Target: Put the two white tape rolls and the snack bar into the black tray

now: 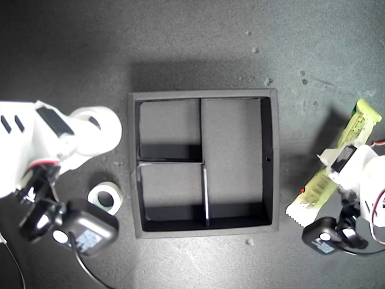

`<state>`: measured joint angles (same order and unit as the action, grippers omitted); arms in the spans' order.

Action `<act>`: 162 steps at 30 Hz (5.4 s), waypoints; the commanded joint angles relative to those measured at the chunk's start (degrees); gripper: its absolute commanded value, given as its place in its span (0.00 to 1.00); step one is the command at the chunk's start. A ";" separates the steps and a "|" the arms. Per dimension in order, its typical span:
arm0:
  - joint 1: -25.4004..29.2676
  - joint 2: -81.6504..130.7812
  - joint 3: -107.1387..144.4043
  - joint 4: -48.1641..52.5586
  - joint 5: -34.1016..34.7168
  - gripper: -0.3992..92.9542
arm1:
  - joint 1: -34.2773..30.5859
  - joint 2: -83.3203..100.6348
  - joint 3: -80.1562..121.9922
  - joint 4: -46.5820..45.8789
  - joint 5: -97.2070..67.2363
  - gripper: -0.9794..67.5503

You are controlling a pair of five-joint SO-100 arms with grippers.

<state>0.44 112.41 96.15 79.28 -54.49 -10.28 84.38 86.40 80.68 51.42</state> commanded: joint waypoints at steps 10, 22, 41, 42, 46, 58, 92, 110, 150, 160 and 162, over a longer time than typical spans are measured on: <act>0.00 -17.84 -18.90 -1.85 2.72 0.00 | 2.20 -13.71 -36.83 10.63 -42.63 0.07; -0.44 -15.82 -19.51 1.23 2.72 0.00 | 11.69 -16.08 -45.18 8.96 10.02 0.11; -1.76 -16.35 -17.93 1.05 2.81 0.01 | 6.24 -16.35 -46.41 6.33 -21.97 0.07; -2.11 -17.23 -18.63 1.05 2.64 0.01 | 4.75 -16.35 -46.32 5.80 -25.31 0.06; -2.72 -23.20 -24.26 1.05 1.93 0.01 | -0.70 -16.79 -45.18 1.41 -34.37 0.05; 0.44 -52.56 -56.51 10.28 -0.88 0.01 | -2.20 -32.78 -60.91 -0.44 -36.83 0.04; 0.53 -36.91 -48.16 25.93 -7.21 0.22 | -2.37 -32.87 -61.79 22.50 -37.53 0.39; 28.48 -2.64 5.63 -10.28 -29.36 0.20 | 15.38 16.35 -27.60 22.41 -6.59 0.10; 24.52 -4.75 18.90 -19.25 -36.39 0.01 | 13.36 97.56 82.18 -28.74 25.93 0.01; 19.51 -11.69 -14.94 -2.64 -19.42 0.01 | 18.11 107.58 92.55 -24.61 22.24 0.01; 18.02 -17.23 -20.57 -2.64 -16.87 0.01 | 17.93 107.58 92.64 -22.32 22.41 0.01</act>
<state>20.48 99.93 85.87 76.20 -74.88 7.29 191.43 178.24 56.34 74.27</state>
